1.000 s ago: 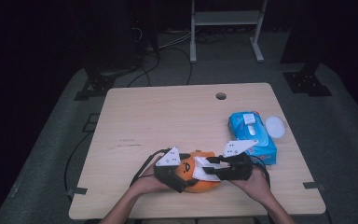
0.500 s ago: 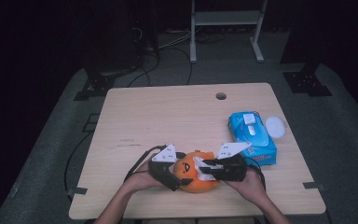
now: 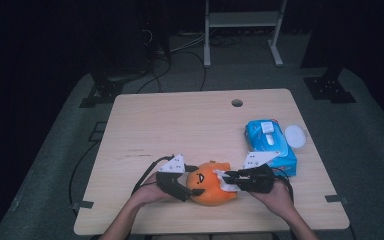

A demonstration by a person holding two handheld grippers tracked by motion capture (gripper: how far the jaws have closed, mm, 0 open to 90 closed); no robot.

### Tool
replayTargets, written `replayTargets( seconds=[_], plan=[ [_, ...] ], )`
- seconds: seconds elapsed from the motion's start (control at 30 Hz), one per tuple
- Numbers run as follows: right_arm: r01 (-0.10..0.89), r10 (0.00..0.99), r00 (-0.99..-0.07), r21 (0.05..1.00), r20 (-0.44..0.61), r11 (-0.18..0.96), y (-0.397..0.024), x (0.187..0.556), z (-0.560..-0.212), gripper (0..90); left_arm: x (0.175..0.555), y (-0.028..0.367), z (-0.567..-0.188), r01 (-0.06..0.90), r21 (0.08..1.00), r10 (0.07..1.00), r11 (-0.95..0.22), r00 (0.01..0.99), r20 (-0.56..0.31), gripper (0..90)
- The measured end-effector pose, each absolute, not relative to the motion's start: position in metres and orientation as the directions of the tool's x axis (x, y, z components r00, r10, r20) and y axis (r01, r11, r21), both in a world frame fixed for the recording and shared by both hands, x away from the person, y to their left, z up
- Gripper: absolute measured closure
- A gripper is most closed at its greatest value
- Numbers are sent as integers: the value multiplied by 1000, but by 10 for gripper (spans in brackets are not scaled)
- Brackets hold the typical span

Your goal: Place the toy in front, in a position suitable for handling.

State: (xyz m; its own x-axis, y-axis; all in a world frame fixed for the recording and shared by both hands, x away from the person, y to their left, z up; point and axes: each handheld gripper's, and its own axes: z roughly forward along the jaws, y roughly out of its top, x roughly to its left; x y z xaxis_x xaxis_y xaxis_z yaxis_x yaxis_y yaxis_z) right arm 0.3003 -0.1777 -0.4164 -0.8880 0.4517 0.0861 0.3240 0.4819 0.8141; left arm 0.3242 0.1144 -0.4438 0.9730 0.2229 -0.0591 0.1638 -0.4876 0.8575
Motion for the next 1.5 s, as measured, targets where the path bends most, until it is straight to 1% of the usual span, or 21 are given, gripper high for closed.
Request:
replayTargets(
  seconds=[0.07, 0.17, 0.27, 0.33, 0.47, 0.57, 0.63, 0.7, 0.8, 0.87, 0.9, 0.93, 1.0, 1.07, 1.1, 1.17, 1.2, 1.27, 1.5],
  plan=[
    [327, 469, -880, 806, 70, 493, -183, 300, -418, 780, 325, 115, -444, 168, 857, 226, -487, 972, -63, 198],
    [353, 502, -862, 797, 73, 490, -192, 302, -422, 785, 326, 116, -446, 182, 858, 237, -480, 969, -72, 199],
    [347, 504, -861, 805, 70, 481, -191, 298, -420, 788, 328, 116, -449, 192, 857, 250, -478, 965, -76, 199],
    [315, 482, -875, 817, 53, 483, -181, 292, -416, 788, 329, 116, -450, 204, 859, 261, -470, 962, -85, 199],
    [235, 406, -914, 839, 19, 491, -158, 277, -410, 786, 330, 116, -451, 227, 862, 292, -453, 951, -97, 198],
    [187, 401, -915, 830, -49, 526, -149, 272, -411, 785, 330, 116, -450, 233, 861, 301, -452, 949, -99, 200],
    [200, 416, -908, 834, -39, 515, -154, 276, -412, 786, 332, 117, -449, 255, 862, 305, -437, 944, -125, 201],
    [226, 439, -898, 837, -18, 498, -163, 283, -414, 789, 332, 118, -447, 257, 866, 290, -428, 947, -138, 200],
    [275, 471, -882, 841, 27, 466, -174, 290, -418, 789, 330, 115, -443, 247, 874, 271, -418, 952, -140, 169],
    [280, 484, -875, 840, 24, 464, -177, 290, -418, 788, 329, 114, -443, 231, 873, 270, -429, 955, -120, 168],
    [286, 484, -875, 842, 34, 457, -177, 289, -417, 788, 329, 114, -443, 224, 873, 273, -434, 956, -109, 179],
    [284, 482, -875, 843, 33, 457, -175, 288, -417, 788, 330, 115, -444, 220, 872, 286, -438, 953, -97, 209],
    [265, 466, -884, 850, 25, 456, -169, 282, -414, 787, 332, 115, -445, 243, 872, 315, -424, 943, -110, 249],
    [238, 415, -909, 857, 31, 456, -158, 274, -411, 787, 336, 116, -445, 278, 878, 351, -389, 926, -138, 278],
    [214, 396, -918, 851, 8, 480, -150, 270, -411, 787, 337, 115, -445, 284, 878, 356, -385, 924, -142, 287],
    [162, 386, -920, 825, -72, 541, -138, 264, -413, 786, 338, 115, -445, 287, 875, 354, -389, 924, -145, 288],
    [159, 388, -918, 821, -82, 549, -136, 264, -413, 787, 339, 116, -446, 289, 876, 354, -386, 923, -149, 288],
    [180, 403, -913, 829, -58, 529, -142, 270, -413, 789, 339, 117, -448, 300, 876, 357, -378, 920, -162, 290],
    [272, 521, -853, 843, -12, 464, -180, 289, -414, 789, 343, 121, -451, 314, 875, 348, -368, 919, -184, 286]
  ],
)
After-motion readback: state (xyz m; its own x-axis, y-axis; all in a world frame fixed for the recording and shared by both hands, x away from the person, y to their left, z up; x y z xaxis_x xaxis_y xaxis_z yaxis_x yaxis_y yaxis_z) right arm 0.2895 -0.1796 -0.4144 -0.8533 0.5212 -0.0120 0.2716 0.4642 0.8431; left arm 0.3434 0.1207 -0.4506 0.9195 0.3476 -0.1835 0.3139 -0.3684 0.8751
